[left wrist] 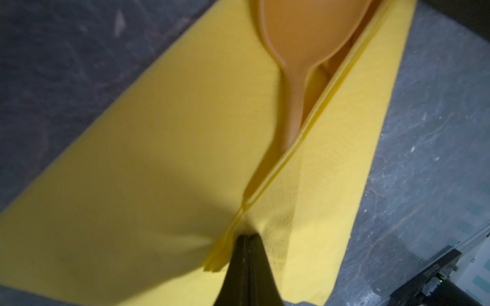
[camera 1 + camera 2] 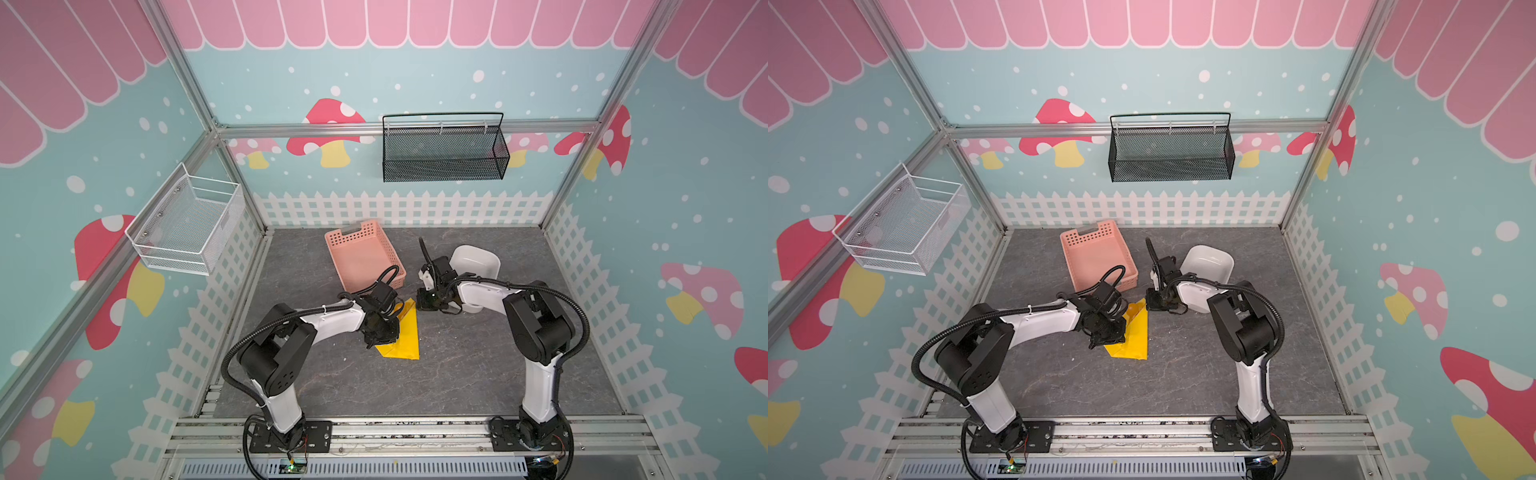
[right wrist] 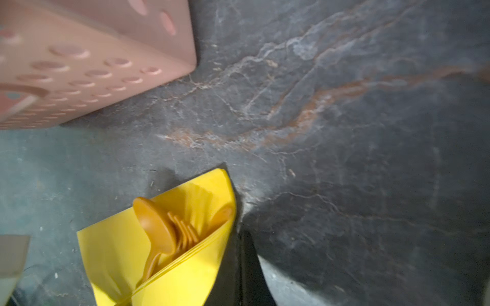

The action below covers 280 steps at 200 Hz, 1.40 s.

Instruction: Place the utensils on the paper napkin and roll it up

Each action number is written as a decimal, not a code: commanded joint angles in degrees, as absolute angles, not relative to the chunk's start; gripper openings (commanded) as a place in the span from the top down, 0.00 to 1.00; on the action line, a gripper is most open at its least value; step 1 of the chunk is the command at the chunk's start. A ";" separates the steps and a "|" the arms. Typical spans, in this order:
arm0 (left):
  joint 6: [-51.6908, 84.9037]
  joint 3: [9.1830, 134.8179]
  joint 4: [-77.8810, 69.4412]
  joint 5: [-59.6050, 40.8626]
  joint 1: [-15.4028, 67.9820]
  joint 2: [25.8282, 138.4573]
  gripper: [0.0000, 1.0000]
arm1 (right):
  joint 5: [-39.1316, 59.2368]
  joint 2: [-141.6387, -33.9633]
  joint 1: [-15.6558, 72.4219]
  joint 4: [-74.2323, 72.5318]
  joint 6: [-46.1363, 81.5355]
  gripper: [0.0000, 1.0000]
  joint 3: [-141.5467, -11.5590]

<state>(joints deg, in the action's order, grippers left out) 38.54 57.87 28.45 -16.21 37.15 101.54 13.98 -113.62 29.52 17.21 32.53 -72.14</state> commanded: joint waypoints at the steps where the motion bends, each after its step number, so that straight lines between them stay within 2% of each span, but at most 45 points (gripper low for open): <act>1: 38.30 55.90 29.25 -14.81 37.18 103.10 0.95 | 8.88 -112.16 29.42 21.66 30.98 0.96 -74.30; 49: 38.40 55.73 29.26 -14.72 37.19 102.93 0.95 | 6.60 -110.66 29.39 24.29 31.14 0.95 -75.60; 81: 38.45 55.94 29.30 -14.85 37.26 103.18 0.95 | 22.11 -109.47 29.43 15.99 33.57 0.95 -72.82; 100: 38.41 55.99 29.27 -14.81 37.23 103.23 0.95 | 25.62 -110.09 29.67 13.74 35.19 0.95 -71.57; 229: 37.97 55.29 29.29 -15.99 37.40 102.79 0.95 | 20.70 -113.91 29.88 16.84 34.00 0.96 -71.36; 280: 37.99 54.41 29.27 -16.11 38.47 102.10 0.95 | 19.39 -109.34 29.88 17.33 33.93 0.96 -71.10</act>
<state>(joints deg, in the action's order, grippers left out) 38.52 57.01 27.44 -16.32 37.28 101.01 20.82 -112.77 29.67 15.70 34.74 -71.22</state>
